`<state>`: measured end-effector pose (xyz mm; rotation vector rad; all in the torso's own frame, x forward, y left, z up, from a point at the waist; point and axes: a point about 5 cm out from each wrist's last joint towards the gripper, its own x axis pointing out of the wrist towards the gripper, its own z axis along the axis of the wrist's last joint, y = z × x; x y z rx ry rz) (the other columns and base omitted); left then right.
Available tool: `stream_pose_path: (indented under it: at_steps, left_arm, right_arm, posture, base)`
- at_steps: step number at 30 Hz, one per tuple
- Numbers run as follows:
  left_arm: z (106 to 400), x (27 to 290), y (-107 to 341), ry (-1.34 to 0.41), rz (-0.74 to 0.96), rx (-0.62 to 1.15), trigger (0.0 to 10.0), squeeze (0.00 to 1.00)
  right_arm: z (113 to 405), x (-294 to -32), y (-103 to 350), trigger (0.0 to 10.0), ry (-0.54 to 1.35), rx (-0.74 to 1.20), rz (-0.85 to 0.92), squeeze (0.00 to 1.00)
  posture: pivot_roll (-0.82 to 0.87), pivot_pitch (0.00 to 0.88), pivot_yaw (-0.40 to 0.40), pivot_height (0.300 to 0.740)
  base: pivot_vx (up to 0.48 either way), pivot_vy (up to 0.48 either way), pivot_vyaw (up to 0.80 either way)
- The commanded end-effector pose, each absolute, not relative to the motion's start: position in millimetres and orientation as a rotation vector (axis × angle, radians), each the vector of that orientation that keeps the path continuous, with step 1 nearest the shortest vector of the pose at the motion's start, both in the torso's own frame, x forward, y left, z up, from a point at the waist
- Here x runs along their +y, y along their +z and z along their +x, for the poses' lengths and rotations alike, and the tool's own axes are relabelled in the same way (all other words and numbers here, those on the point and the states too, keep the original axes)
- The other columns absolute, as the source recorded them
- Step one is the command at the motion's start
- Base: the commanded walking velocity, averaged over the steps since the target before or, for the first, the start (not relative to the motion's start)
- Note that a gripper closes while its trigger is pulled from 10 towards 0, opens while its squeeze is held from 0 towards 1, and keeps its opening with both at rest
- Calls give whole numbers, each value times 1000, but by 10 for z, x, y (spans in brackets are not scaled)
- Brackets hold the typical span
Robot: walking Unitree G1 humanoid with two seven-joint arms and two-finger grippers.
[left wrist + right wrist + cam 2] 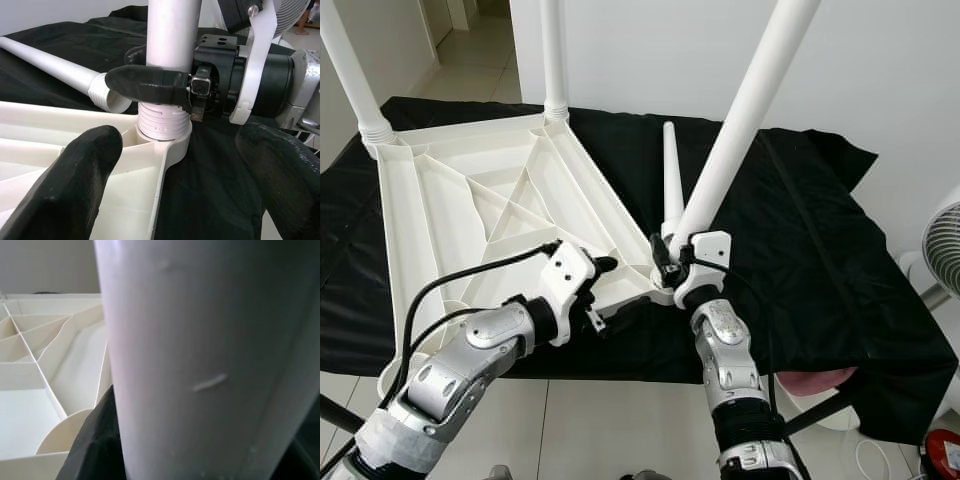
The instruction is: Building children table
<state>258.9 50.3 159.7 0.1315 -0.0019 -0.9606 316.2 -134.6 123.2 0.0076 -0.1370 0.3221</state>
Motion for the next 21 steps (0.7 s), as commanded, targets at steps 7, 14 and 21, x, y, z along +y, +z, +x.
stream_pose_path:
  at_steps: [7, 14, 21]
  left_arm:
    - [2573, 473, 1649, -1016, 131, -9, 10000, 0]
    - [2566, 475, 1654, -1014, 128, -9, 10000, 0]
    - [2564, 480, 1654, -1014, 129, -8, 10000, 0]
  right_arm:
    - [3071, -1327, 1078, 10000, 385, -105, -86, 0]
    - [2954, -1402, 1004, 10000, 372, -164, -47, 0]
    - [2925, -1446, 952, 10000, 323, -170, -24, 0]
  posture:
    - [62, 53, -67, 740]
    - [65, 58, -69, 740]
    - [65, 63, -65, 740]
  base:
    - [0, 0, 0]
    - [0, 0, 0]
    - [0, 0, 0]
